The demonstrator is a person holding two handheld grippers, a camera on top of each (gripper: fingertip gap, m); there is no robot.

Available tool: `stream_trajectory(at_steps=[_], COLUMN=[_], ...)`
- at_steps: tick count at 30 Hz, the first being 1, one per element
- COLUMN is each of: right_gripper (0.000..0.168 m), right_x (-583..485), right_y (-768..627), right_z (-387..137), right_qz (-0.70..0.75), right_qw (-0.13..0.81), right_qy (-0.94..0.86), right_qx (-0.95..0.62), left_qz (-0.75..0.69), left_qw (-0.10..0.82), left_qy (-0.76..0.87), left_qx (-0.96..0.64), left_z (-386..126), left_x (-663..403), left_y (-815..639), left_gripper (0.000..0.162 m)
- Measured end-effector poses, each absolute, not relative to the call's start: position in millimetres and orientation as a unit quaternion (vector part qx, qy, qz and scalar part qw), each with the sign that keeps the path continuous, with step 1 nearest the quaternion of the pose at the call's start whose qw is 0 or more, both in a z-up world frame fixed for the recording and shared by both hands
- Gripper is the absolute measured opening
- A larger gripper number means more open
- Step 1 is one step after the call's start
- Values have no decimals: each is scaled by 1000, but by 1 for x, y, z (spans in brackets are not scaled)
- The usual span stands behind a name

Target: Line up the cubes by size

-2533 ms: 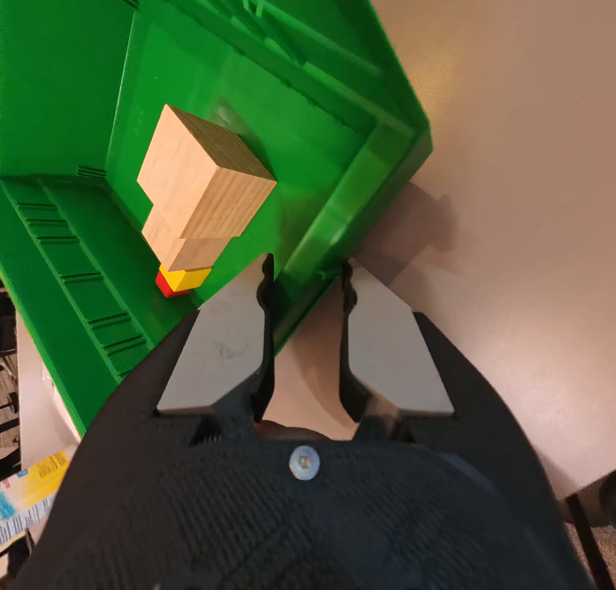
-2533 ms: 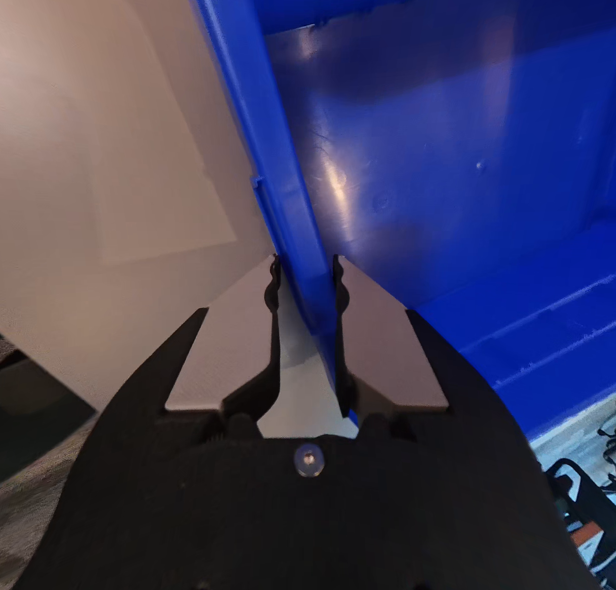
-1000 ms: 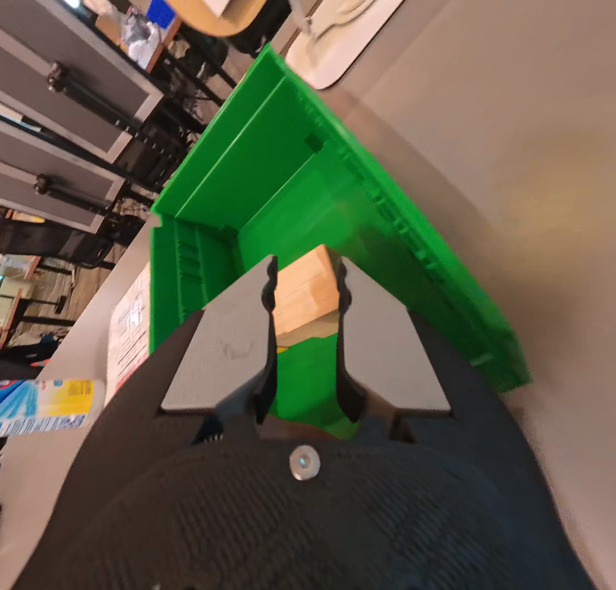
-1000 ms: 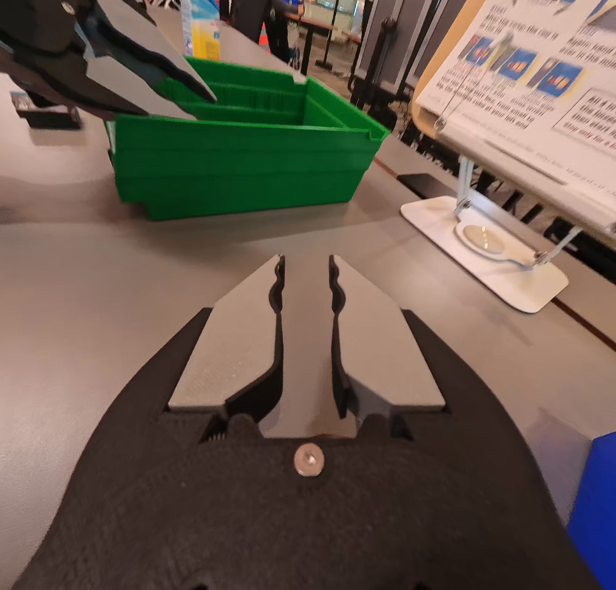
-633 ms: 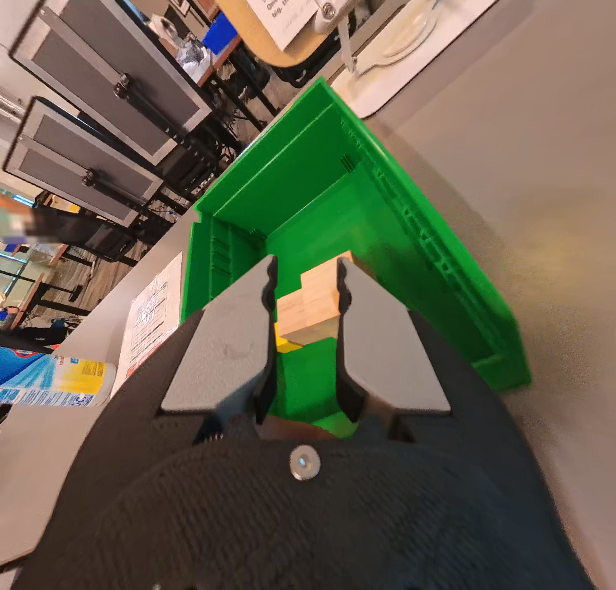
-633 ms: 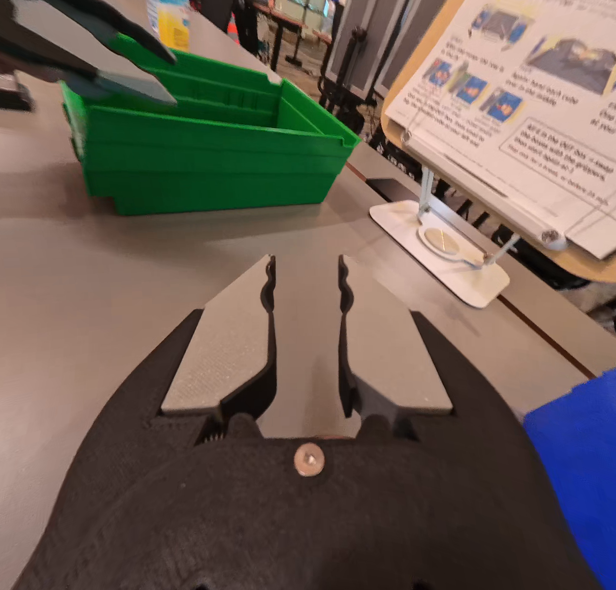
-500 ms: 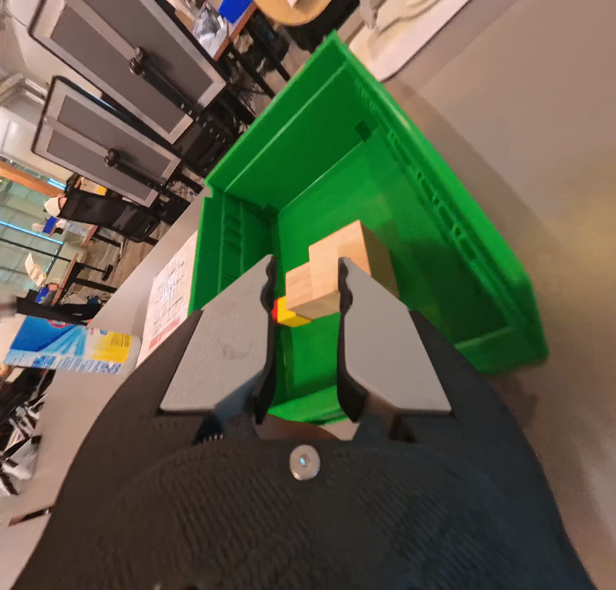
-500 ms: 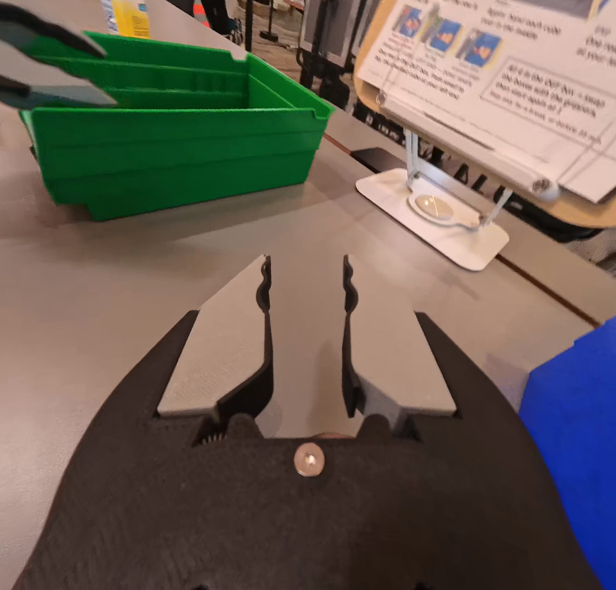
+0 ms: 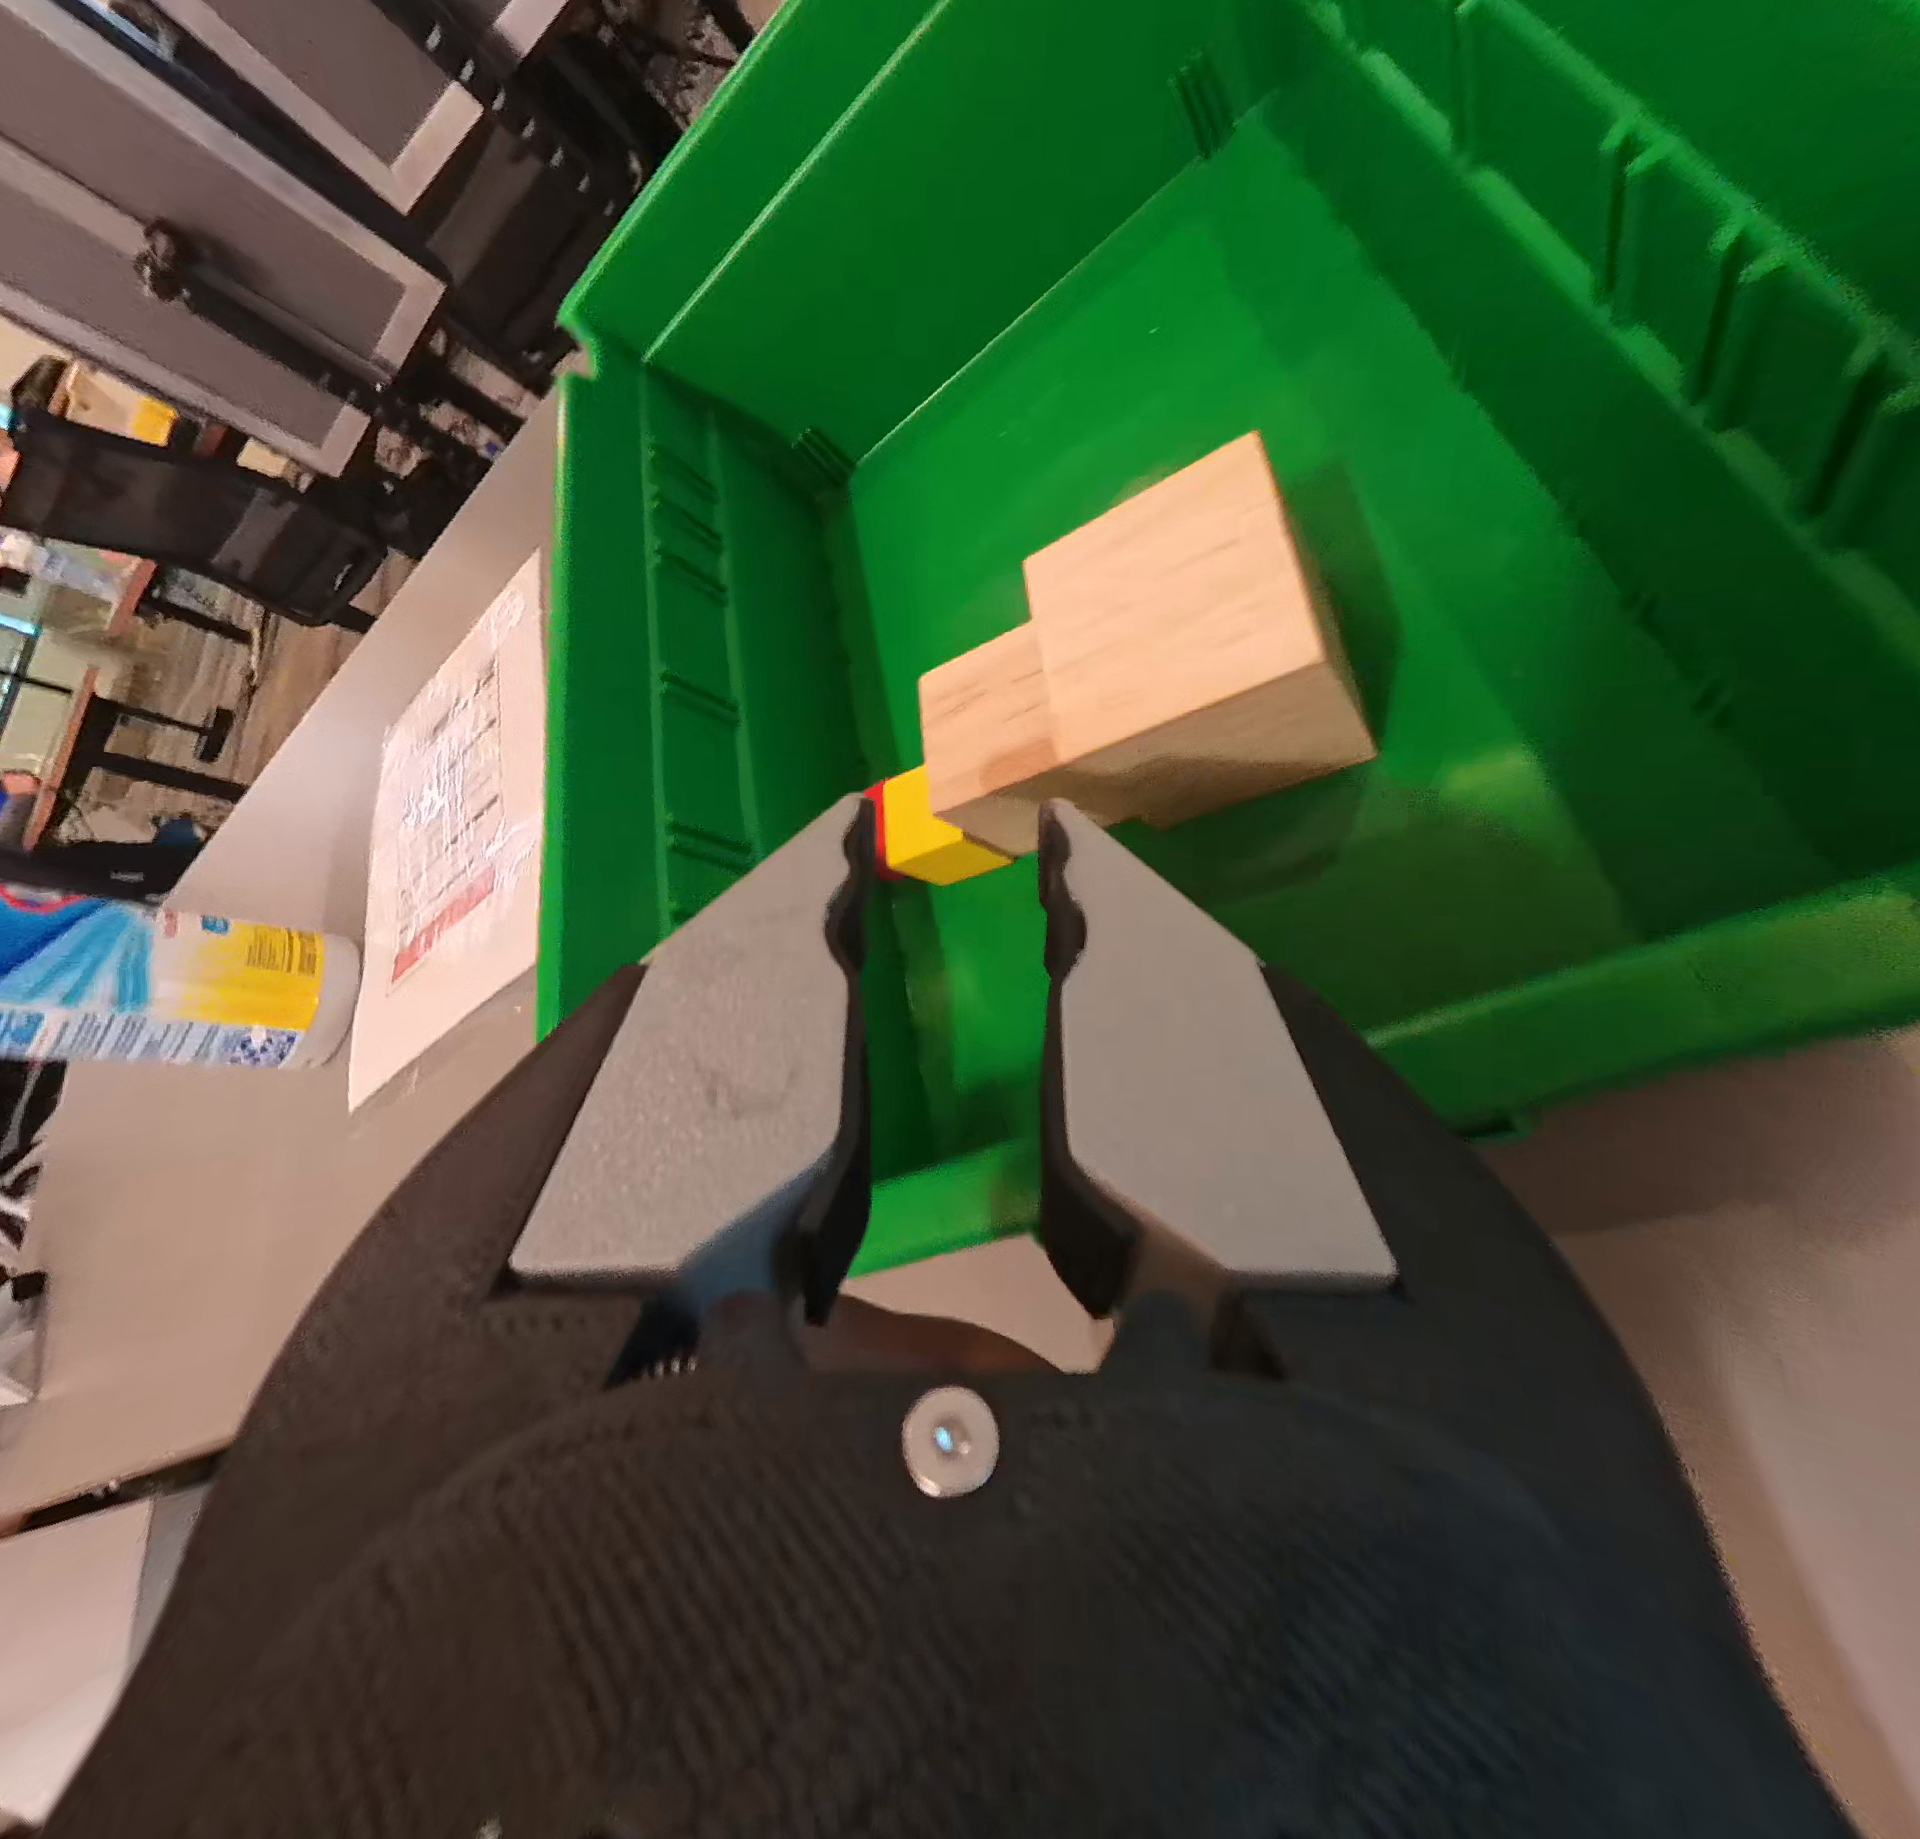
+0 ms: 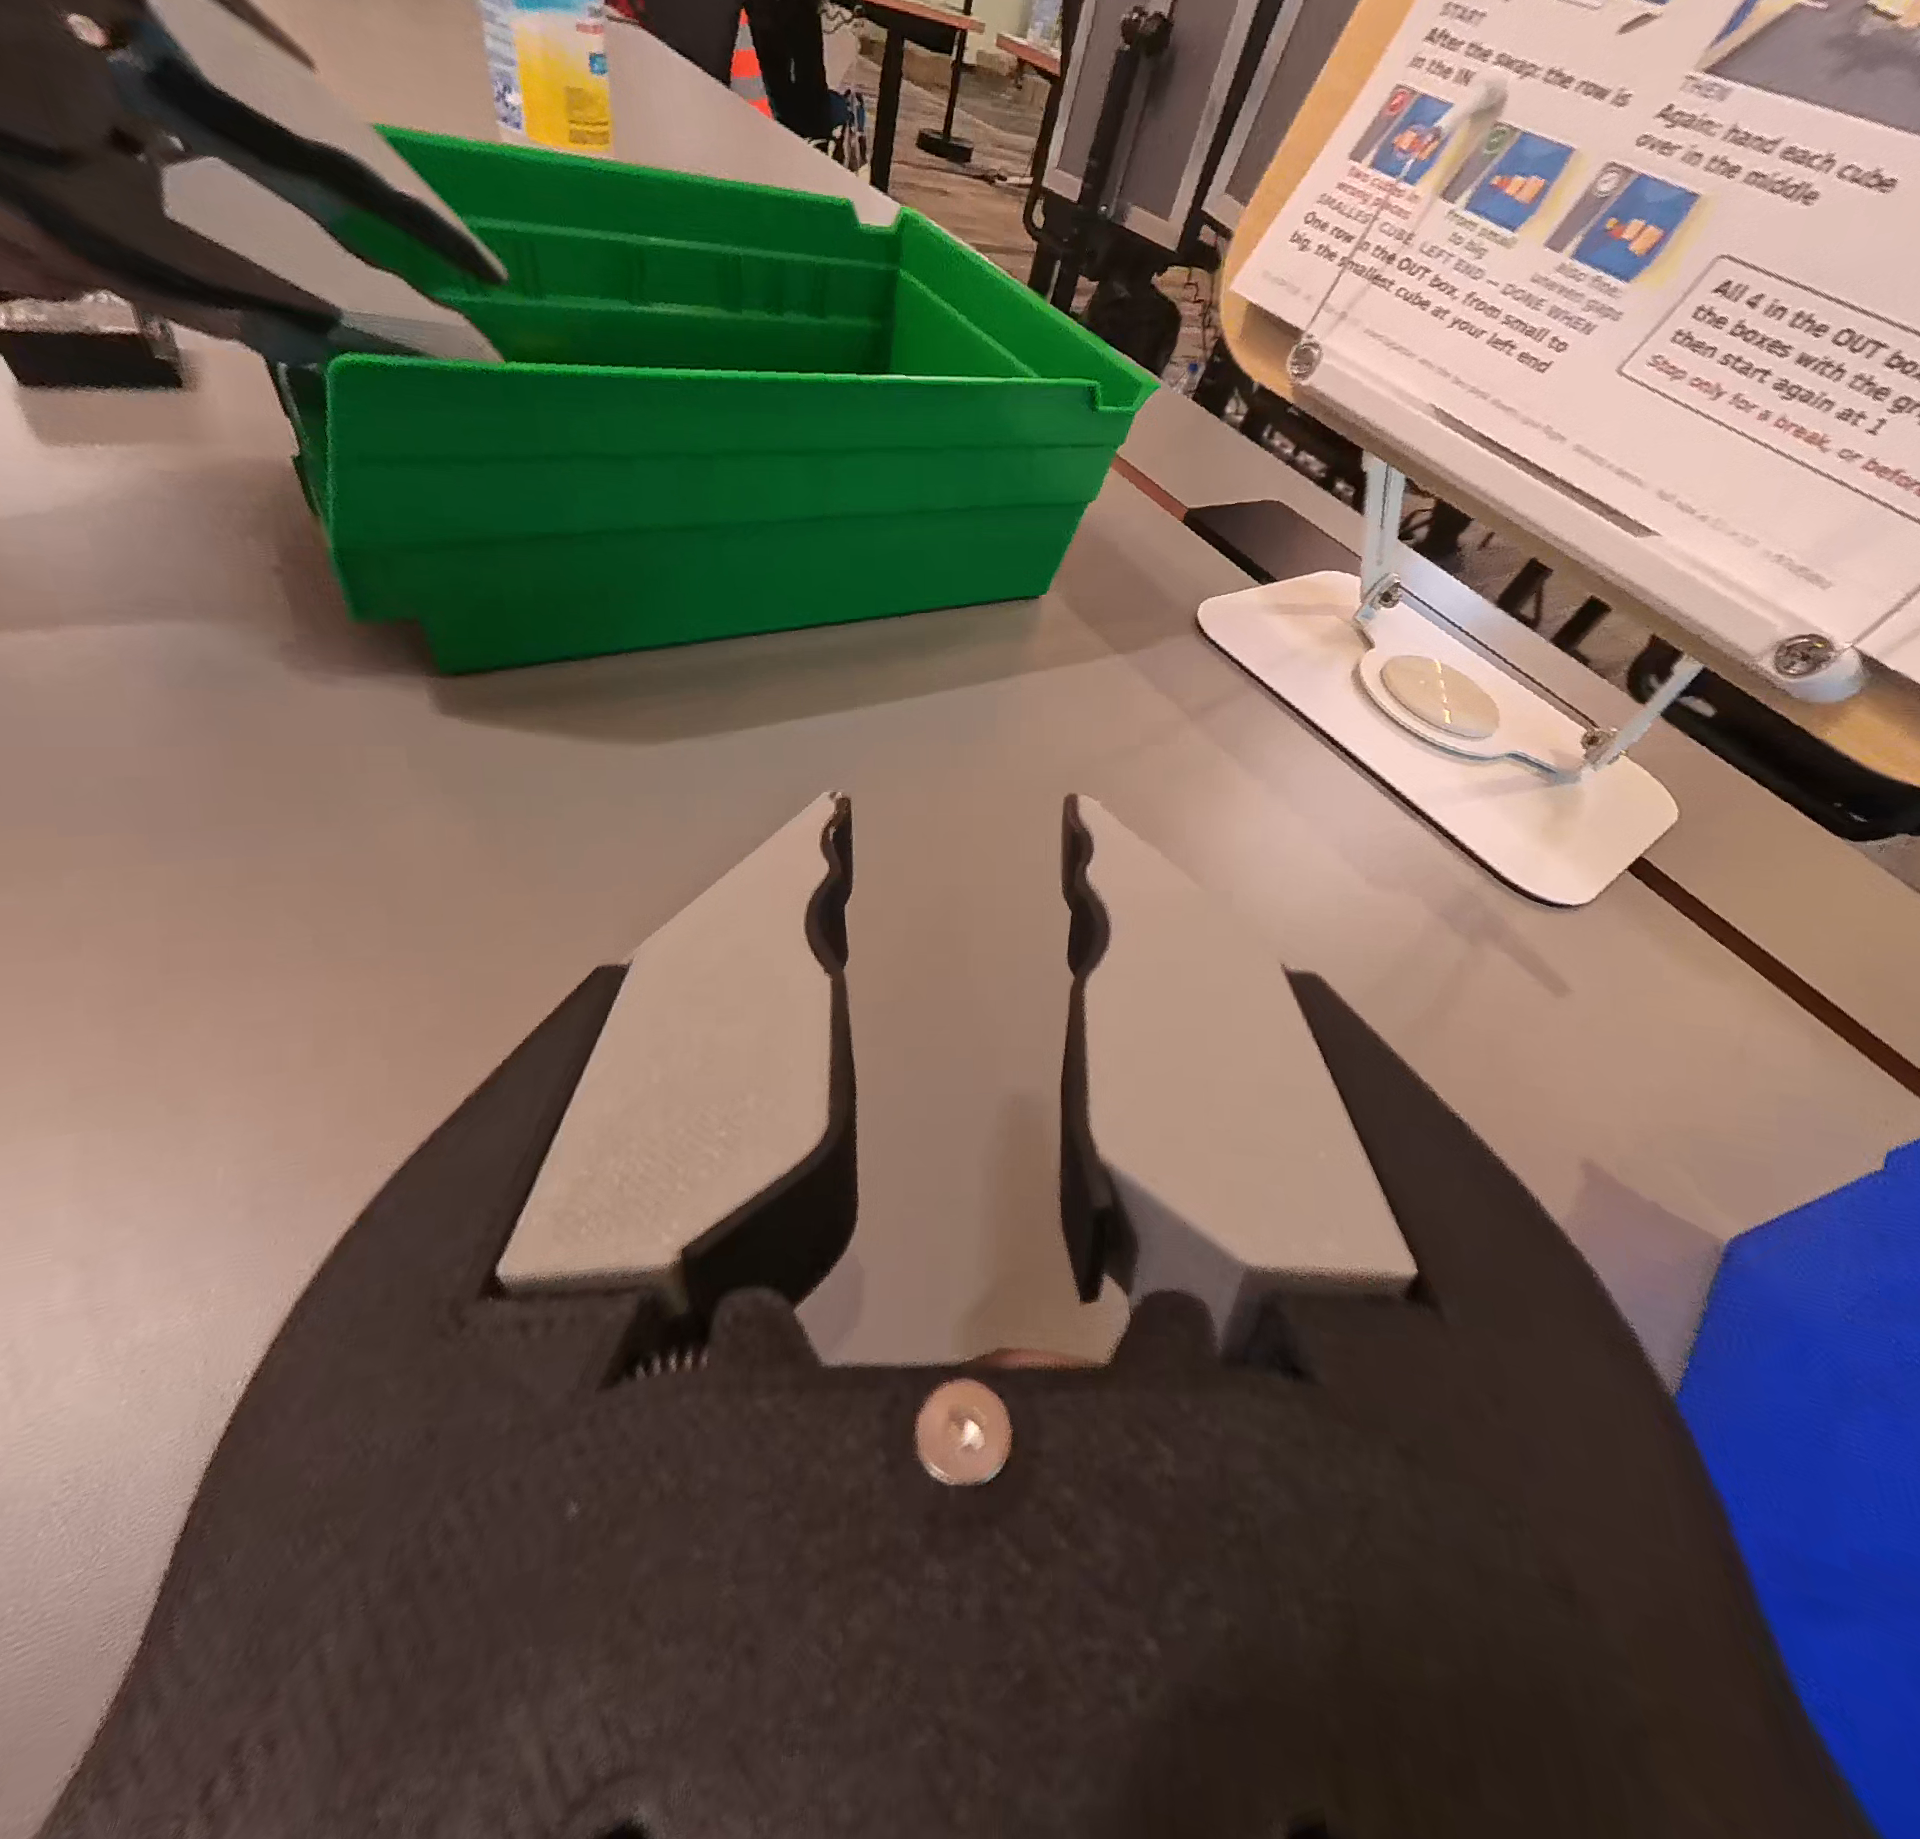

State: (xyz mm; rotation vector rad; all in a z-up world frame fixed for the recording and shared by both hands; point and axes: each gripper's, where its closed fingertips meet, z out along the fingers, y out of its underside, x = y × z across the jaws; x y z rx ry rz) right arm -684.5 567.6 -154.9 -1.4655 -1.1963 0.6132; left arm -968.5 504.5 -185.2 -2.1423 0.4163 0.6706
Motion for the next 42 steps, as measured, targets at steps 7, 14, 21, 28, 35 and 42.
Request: stream_trajectory(at_steps=[7, 14, 21, 28, 35, 42], right_gripper=[37, 32, 0, 5, 21, 21], right_x=[-673, -653, -647, -645, -655, -656], right_y=[589, 609, 604, 617, 609, 606], right_z=[-156, -156, -159, -172, -181, -180], right_qz=[224, 245, 285, 235, 216, 197], right_qw=[554, 545, 526, 530, 527, 535], right_qy=[-480, -435, -440, -437, -461, -473], right_qx=[-642, -674, -670, -688, -681, -671], left_qz=[276, 280, 263, 270, 273, 260], left_qw=[417, 398, 399, 401, 374, 297], left_qy=[178, 165, 163, 142, 160, 220], left_qx=[-847, -858, -863, -863, -872, -892], left_z=[-185, -191, -194, -192, -197, -208], left_x=[-957, -964, -958, -971, -976, -970], left_y=[512, 500, 498, 498, 512, 530], left_gripper=[25, 9, 0, 0, 0, 0])
